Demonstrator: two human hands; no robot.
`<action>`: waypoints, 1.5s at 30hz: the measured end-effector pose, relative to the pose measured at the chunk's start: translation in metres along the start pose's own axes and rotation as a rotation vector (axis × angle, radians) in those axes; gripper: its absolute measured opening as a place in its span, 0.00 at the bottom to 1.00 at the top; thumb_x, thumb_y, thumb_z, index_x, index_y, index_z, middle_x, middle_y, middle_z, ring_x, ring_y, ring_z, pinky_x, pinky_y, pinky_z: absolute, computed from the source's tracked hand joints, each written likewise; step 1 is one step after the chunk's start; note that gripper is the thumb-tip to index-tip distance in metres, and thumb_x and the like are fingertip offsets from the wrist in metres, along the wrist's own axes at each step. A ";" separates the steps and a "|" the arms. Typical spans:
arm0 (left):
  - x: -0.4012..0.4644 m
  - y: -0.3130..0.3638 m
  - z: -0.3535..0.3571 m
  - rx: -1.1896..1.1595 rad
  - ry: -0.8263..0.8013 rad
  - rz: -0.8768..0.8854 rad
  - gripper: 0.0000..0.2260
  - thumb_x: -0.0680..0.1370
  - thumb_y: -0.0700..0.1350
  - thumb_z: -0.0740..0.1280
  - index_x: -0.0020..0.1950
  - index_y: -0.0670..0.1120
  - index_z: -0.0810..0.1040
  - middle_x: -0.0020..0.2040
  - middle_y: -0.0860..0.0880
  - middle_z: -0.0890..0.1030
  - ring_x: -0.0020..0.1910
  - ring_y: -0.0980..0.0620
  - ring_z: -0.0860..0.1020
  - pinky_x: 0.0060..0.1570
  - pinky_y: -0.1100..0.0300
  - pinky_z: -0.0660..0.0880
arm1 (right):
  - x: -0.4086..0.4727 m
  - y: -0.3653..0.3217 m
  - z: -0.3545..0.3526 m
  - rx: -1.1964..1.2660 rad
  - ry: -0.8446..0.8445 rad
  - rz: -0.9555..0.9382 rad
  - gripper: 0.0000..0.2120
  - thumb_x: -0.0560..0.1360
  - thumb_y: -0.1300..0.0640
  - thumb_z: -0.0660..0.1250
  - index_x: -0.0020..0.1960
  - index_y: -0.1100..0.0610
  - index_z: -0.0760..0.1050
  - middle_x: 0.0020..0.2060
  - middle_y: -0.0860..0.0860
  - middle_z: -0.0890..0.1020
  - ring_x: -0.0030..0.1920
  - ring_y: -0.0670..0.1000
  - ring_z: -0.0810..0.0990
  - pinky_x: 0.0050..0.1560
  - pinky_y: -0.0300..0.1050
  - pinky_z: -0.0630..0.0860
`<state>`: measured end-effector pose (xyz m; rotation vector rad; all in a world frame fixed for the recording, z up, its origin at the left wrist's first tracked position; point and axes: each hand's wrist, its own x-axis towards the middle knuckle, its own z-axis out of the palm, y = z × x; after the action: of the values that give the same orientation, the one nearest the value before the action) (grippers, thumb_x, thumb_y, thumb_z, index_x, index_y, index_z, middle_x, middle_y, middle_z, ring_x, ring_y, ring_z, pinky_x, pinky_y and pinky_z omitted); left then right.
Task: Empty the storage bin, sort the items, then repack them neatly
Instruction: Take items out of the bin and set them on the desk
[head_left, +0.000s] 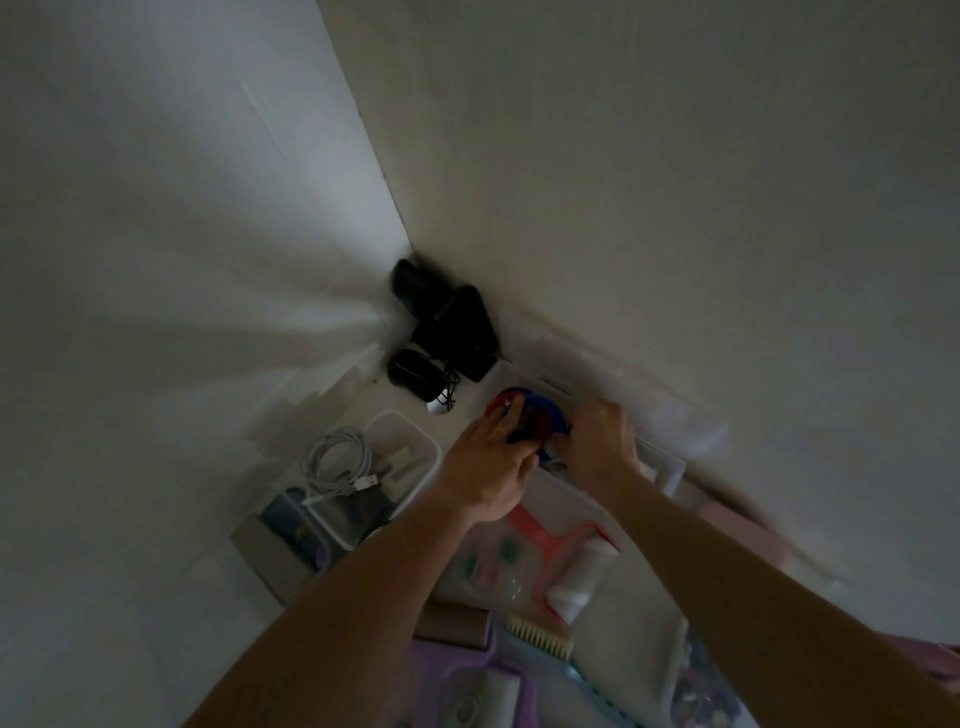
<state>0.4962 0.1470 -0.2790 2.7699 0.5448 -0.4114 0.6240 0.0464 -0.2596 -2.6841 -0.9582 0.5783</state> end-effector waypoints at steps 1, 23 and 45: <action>-0.002 -0.001 -0.009 -0.050 -0.041 0.008 0.19 0.84 0.54 0.52 0.75 0.58 0.65 0.81 0.50 0.46 0.80 0.47 0.51 0.77 0.51 0.53 | 0.000 0.000 -0.002 -0.014 -0.014 -0.021 0.09 0.74 0.53 0.70 0.49 0.58 0.80 0.37 0.52 0.77 0.35 0.50 0.73 0.33 0.41 0.67; -0.131 -0.134 -0.037 0.341 0.299 -0.278 0.12 0.75 0.46 0.63 0.56 0.47 0.78 0.44 0.43 0.82 0.42 0.40 0.79 0.39 0.50 0.78 | -0.065 0.039 -0.026 0.428 0.107 -0.059 0.14 0.74 0.65 0.66 0.54 0.51 0.81 0.43 0.46 0.84 0.37 0.43 0.78 0.37 0.19 0.67; 0.008 0.053 -0.013 -0.822 0.473 -0.181 0.14 0.78 0.42 0.65 0.63 0.46 0.76 0.54 0.50 0.82 0.53 0.53 0.81 0.56 0.52 0.78 | -0.055 0.064 -0.001 0.752 0.442 0.067 0.13 0.74 0.62 0.72 0.57 0.53 0.81 0.42 0.48 0.85 0.40 0.44 0.83 0.42 0.27 0.76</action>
<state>0.5276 0.1067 -0.2572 2.0013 0.8405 0.3808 0.6207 -0.0382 -0.2652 -2.0311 -0.4097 0.2555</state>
